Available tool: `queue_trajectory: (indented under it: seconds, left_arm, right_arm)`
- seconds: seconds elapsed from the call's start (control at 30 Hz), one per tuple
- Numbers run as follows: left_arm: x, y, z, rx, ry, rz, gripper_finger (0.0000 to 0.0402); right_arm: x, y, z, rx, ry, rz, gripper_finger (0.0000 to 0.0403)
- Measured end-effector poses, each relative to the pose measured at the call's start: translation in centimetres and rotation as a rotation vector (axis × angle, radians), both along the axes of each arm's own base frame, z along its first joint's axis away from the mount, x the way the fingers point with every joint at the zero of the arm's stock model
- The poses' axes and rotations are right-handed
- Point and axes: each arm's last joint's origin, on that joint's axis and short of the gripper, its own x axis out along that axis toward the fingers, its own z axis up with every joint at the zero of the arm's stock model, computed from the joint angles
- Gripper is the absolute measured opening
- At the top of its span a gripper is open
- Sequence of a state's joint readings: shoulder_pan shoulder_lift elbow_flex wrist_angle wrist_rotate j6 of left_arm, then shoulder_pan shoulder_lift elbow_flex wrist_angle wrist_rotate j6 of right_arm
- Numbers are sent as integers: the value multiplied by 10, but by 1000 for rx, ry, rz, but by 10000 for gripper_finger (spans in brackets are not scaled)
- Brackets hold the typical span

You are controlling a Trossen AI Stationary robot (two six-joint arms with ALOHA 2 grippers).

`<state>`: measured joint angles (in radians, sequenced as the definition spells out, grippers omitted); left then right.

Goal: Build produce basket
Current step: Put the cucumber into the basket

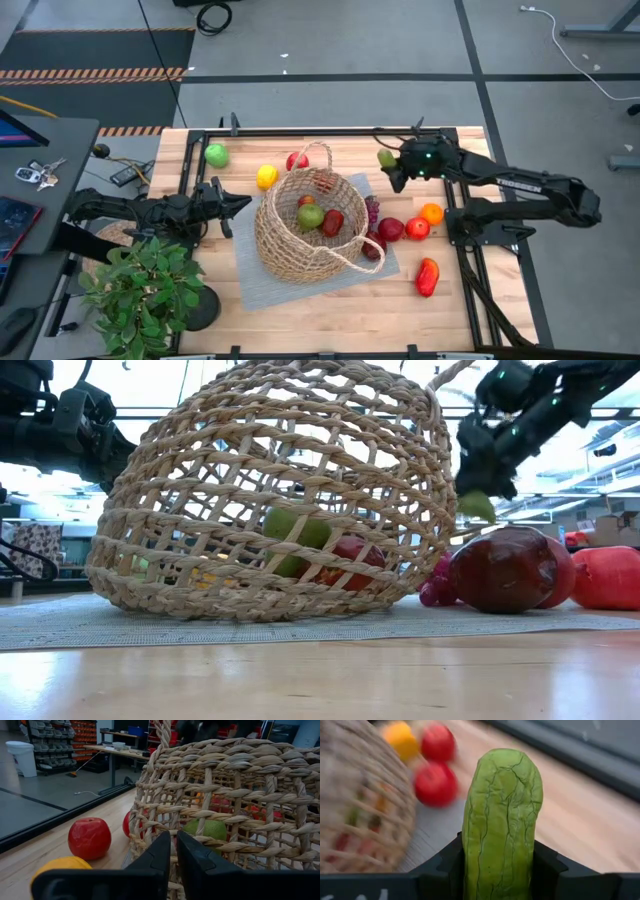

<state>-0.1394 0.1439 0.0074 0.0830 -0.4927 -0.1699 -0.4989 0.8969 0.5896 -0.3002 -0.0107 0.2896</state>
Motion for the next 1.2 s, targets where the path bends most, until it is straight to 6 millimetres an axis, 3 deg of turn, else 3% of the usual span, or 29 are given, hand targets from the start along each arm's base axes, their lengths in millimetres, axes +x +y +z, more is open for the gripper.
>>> queue_trajectory:
  seconds: [0.23, 0.6, 0.9, 1.2]
  left_arm:
    - [0, 0, 0, 0, 0, 0, 34]
    - [0, 0, 0, 0, 0, 0, 40]
    - [0, 0, 0, 0, 0, 0, 32]
    - [0, 0, 0, 0, 0, 0, 40]
  right_arm:
    - [3, 15, 28, -129, -214, 124, 162]
    - [14, 36, 37, -170, -311, 253, 162]
    - [23, 58, 61, -407, -502, 379, 162]
    - [34, 75, 56, -386, -501, 418, 162]
